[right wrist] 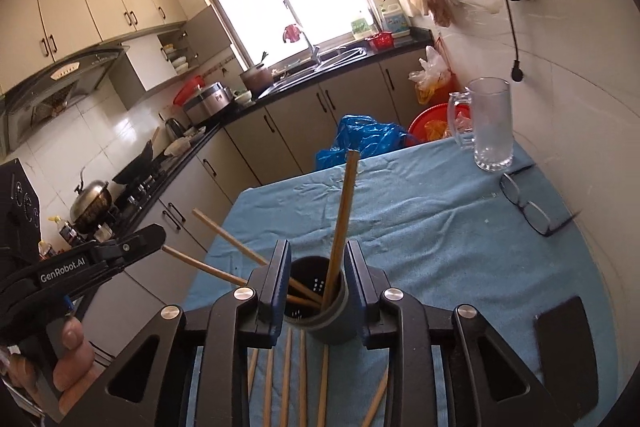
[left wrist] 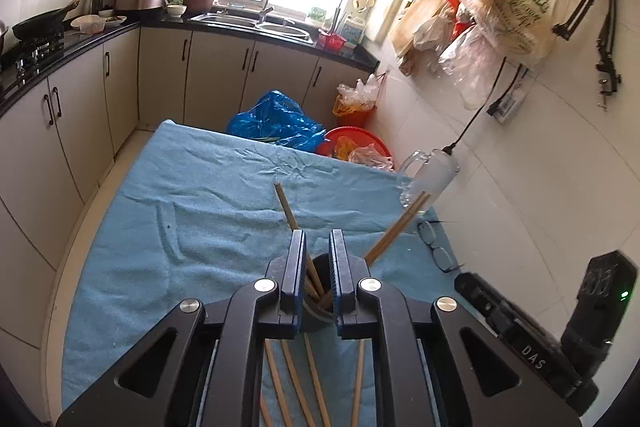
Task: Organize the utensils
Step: 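Return the right tool to the chopstick row and grasp a chopstick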
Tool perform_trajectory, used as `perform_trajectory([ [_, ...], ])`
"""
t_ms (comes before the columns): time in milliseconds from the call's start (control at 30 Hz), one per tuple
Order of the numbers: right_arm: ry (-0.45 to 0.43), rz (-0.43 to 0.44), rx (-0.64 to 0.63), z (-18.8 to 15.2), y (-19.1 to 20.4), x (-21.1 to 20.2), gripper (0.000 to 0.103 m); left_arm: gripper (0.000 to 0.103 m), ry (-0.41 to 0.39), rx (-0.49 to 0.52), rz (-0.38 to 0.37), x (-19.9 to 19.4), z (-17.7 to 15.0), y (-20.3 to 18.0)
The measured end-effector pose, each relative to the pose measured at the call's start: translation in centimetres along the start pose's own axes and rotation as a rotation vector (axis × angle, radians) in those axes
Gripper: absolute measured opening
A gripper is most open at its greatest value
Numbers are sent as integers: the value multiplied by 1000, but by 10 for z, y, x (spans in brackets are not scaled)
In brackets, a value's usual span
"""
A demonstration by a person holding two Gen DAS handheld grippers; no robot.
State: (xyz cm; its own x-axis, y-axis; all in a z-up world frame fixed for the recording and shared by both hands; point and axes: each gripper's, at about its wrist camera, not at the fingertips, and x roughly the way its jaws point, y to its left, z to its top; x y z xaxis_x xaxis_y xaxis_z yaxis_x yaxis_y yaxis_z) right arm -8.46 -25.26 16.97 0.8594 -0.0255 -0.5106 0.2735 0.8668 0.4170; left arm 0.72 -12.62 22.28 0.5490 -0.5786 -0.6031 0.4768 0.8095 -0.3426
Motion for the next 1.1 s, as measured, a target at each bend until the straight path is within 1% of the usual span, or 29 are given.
perform_trajectory([
  [33, 3, 2, 4, -3, 0, -4, 34, 13, -8, -3, -8, -9, -3, 1],
  [100, 19, 5, 11, -12, -5, -13, 34, 18, -27, -5, -9, -22, -9, 1],
  [200, 42, 16, 25, -29, -8, -24, 34, 20, -47, -7, -3, -44, -22, 5],
  [400, 73, 45, 19, -52, -4, -36, 34, 20, -39, -10, 3, -69, -45, 8],
  [533, 86, 66, 15, -61, -3, -40, 34, 20, -25, -10, 9, -76, -58, 13],
  [600, 108, 68, 11, -66, -6, -36, 34, 20, -6, -30, 16, -75, -63, 21],
  [733, 173, 72, 26, -78, -20, -15, 34, 20, 41, -78, 46, -63, -74, 42],
  [900, 258, 70, 48, -89, -46, 21, 34, 20, 150, -132, 144, -23, -95, 68],
  [933, 275, 71, 52, -90, -50, 28, 34, 20, 183, -147, 165, -9, -100, 74],
  [1033, 327, 69, 45, -90, -58, 45, 34, 20, 261, -197, 172, 20, -112, 87],
  [1100, 358, 57, 32, -89, -59, 51, 34, 20, 293, -213, 163, 39, -116, 90],
])
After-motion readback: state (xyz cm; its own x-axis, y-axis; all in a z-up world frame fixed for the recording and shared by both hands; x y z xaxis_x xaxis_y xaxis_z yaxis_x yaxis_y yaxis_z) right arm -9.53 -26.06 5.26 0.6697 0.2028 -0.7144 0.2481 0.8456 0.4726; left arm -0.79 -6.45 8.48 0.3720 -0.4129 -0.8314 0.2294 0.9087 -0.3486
